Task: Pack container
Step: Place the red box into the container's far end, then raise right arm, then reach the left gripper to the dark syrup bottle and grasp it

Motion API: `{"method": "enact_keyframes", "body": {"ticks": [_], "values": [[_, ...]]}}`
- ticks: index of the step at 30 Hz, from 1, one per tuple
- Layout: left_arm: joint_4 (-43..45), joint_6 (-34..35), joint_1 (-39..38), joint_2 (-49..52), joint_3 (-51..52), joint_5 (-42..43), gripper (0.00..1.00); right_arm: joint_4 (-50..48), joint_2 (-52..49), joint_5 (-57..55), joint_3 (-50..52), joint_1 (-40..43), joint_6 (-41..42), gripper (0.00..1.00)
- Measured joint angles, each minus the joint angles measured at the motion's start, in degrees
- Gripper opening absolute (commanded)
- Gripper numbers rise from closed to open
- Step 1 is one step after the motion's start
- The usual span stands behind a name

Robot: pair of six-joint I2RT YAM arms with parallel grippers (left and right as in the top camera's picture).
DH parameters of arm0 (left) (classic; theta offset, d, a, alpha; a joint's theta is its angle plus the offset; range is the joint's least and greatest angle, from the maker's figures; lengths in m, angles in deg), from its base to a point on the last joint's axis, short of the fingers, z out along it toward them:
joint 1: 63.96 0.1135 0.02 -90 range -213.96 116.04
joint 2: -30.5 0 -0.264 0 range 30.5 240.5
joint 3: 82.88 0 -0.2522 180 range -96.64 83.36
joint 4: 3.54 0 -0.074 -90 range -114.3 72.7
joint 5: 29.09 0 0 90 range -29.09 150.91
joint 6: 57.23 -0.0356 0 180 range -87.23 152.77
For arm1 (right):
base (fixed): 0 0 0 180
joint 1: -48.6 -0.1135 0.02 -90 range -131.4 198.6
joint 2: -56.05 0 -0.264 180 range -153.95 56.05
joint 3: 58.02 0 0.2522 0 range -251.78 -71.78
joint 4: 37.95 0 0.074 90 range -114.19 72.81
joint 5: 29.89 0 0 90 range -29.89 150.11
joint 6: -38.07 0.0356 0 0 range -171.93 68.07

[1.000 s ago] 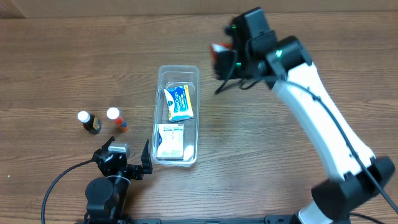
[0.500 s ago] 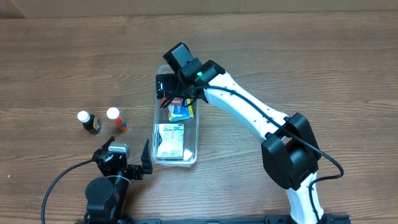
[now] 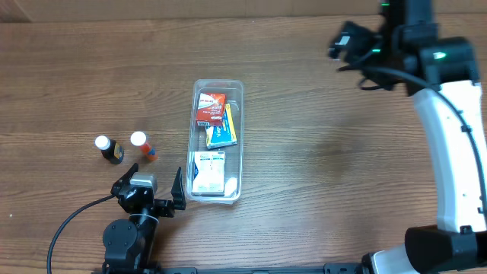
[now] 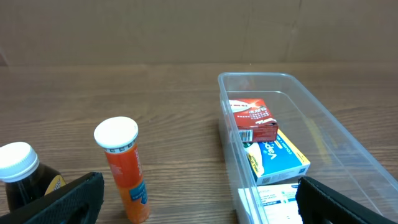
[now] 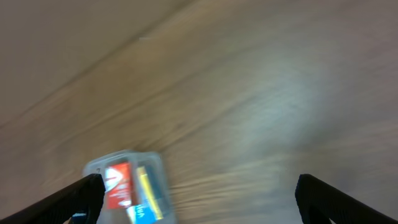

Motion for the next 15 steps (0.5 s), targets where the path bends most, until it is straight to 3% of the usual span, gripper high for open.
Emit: {"method": "enact_keyframes", "body": {"ticks": [5, 8, 11, 15], "values": [[-0.28, 1.66, 0.00, 0.02, -0.92, 0.20, 1.00, 4.90, -0.50, 1.22, 0.04, 5.60, -0.02, 1.00], [-0.72, 5.62, 0.00, 1.79, -8.70, -1.73, 1.00, 5.01, -0.50, 1.55, 0.07, 5.60, 0.00, 1.00], [-8.20, 6.49, 0.00, 16.50, -30.99, -10.95, 1.00, 4.96, -0.50, 1.60, 0.07, 5.60, -0.02, 1.00], [-21.27, 5.88, 0.55, 39.91, -52.17, -18.71, 1.00, 4.98, -0.59, 1.60, 0.09, 5.62, -0.02, 1.00]]}}
